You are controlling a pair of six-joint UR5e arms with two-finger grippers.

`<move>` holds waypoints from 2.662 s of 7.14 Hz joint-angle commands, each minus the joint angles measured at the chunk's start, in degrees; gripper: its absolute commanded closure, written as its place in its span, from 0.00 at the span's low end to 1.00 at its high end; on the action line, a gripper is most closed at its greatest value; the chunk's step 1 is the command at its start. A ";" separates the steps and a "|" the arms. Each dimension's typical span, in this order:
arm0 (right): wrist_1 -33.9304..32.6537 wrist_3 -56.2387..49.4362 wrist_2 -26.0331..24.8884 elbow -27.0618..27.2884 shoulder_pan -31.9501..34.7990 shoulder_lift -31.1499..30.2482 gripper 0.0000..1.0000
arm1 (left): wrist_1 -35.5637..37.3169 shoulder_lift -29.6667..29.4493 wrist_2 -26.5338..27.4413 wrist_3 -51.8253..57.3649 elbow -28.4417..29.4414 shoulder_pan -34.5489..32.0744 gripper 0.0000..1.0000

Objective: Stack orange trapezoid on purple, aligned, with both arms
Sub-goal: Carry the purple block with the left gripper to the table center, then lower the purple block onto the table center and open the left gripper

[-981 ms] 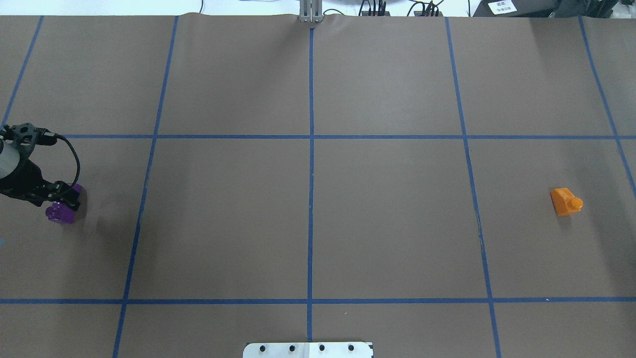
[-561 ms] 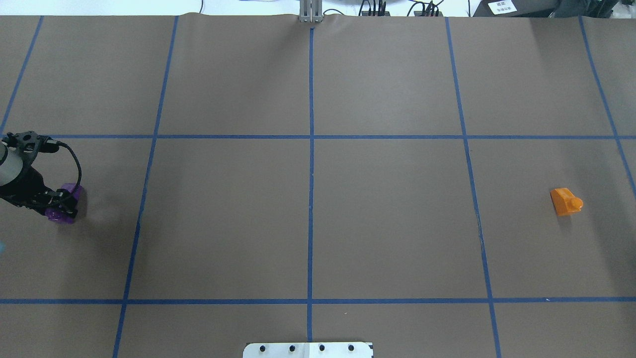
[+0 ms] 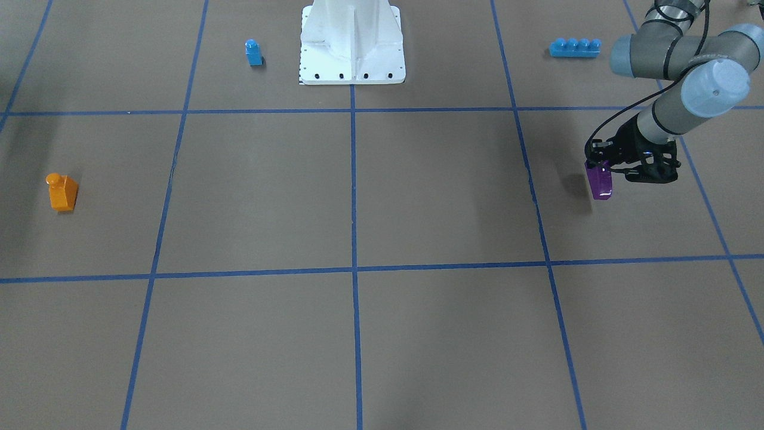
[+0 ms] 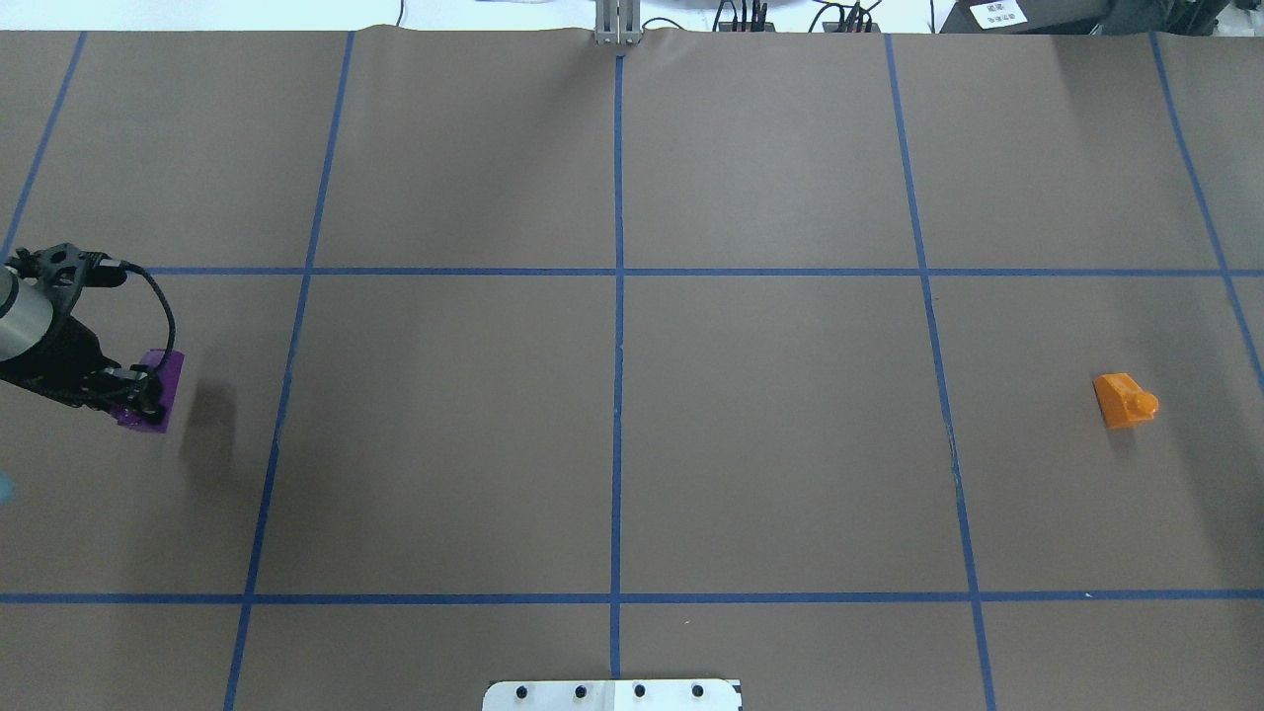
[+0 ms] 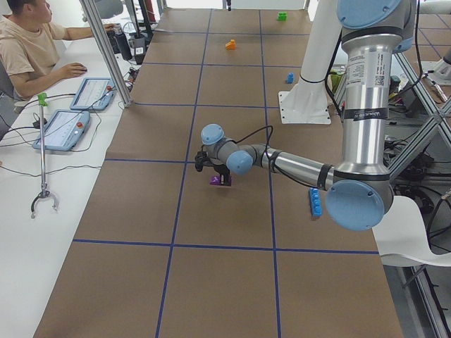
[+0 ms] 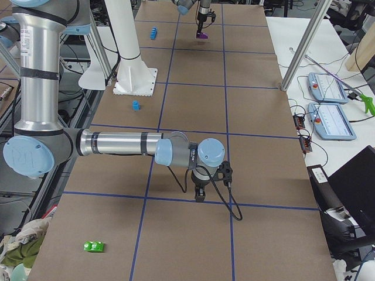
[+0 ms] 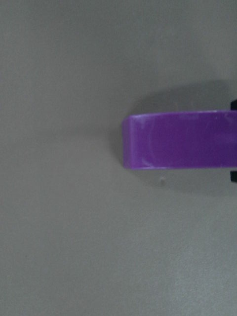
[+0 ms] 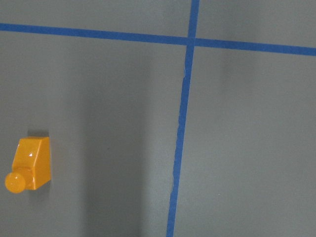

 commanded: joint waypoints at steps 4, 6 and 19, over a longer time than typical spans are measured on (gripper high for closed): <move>0.16 -0.07 -0.06 0.33 0.00 0.42 0.00 | 24.08 -32.05 11.60 -18.34 -3.68 19.32 1.00; 0.16 -0.07 0.02 0.50 0.09 0.24 0.00 | 26.06 -50.84 14.49 -19.27 14.42 21.82 1.00; 0.16 -0.15 0.02 0.77 -0.44 0.59 0.00 | 16.30 -55.50 15.19 -23.58 30.35 23.77 1.00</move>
